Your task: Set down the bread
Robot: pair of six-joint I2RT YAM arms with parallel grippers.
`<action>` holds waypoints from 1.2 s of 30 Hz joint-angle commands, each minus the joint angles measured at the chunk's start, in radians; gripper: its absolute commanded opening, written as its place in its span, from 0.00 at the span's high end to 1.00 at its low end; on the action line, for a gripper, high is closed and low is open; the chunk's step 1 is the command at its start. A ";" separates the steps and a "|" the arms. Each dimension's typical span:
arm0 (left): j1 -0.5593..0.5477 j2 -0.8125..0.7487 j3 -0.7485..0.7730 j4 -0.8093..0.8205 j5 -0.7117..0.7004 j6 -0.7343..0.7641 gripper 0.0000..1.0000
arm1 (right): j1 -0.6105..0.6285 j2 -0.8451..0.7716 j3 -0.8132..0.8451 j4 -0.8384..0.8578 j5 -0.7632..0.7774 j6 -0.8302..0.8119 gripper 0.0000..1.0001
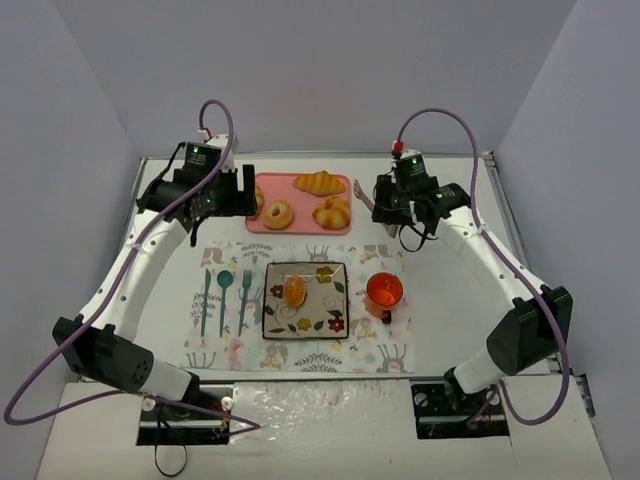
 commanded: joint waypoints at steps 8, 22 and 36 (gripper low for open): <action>0.005 -0.021 0.013 0.018 0.018 -0.006 0.24 | -0.285 0.239 0.051 0.218 0.171 0.010 0.34; 0.005 -0.027 0.008 0.021 0.019 -0.006 0.24 | -0.437 0.518 0.036 0.332 0.137 0.004 0.30; 0.007 -0.028 0.007 0.024 0.022 -0.008 0.24 | -0.432 0.500 -0.050 0.340 0.149 -0.002 0.00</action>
